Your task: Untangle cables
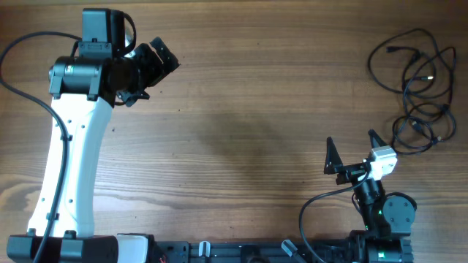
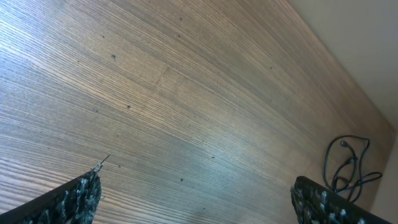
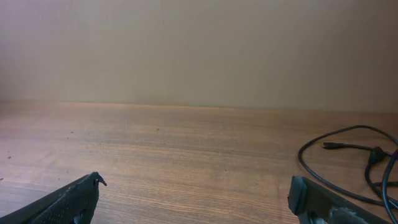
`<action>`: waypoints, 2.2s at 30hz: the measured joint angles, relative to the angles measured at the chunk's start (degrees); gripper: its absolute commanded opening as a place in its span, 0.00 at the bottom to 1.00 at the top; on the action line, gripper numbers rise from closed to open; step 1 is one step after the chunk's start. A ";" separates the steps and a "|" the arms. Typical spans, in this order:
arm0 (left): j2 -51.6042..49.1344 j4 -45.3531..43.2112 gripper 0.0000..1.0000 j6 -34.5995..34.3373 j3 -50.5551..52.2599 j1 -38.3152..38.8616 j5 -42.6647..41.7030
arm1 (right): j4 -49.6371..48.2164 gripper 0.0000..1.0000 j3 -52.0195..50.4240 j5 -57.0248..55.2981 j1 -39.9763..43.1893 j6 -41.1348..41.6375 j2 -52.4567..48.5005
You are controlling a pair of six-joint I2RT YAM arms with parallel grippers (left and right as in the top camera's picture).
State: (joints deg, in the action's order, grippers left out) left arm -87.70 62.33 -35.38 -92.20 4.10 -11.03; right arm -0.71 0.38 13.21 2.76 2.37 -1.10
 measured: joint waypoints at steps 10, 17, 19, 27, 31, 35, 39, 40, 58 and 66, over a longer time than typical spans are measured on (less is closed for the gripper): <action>0.00 0.00 1.00 0.00 0.00 0.00 0.00 | 0.02 1.00 0.00 0.00 0.00 0.00 0.00; 0.00 2.03 1.00 0.00 0.00 0.00 0.04 | 0.00 1.00 0.00 0.00 0.00 0.00 0.00; 0.00 2.12 1.00 0.00 0.00 0.00 0.48 | 0.00 1.00 0.00 0.00 0.00 0.00 0.00; 4.72 -7.91 1.00 0.50 5.75 2.10 12.37 | 0.00 1.00 0.00 0.00 0.00 0.00 0.00; 15.34 -19.06 1.00 3.69 15.63 2.54 15.08 | -0.02 1.00 0.00 0.00 0.00 0.00 0.00; 28.79 -33.59 1.00 8.02 29.92 2.51 15.91 | 0.02 1.00 0.00 0.00 0.00 0.00 0.00; 40.59 -46.82 1.00 10.25 46.01 2.27 15.89 | 0.04 1.00 0.00 -0.02 0.00 0.00 0.00; 43.41 -49.51 1.00 10.69 50.14 2.08 15.91 | 0.00 0.99 0.00 -0.02 0.00 0.00 0.00; 77.79 -68.43 1.00 11.39 89.44 1.07 15.93 | -0.11 1.00 0.00 -0.02 0.00 0.00 0.00; 84.87 -59.47 1.00 11.58 91.34 0.55 15.96 | -0.09 1.00 0.00 -0.02 0.00 0.00 0.00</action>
State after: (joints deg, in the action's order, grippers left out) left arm -2.83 2.85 -23.79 -0.86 4.64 4.93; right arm -0.80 0.38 13.19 2.76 2.37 -1.10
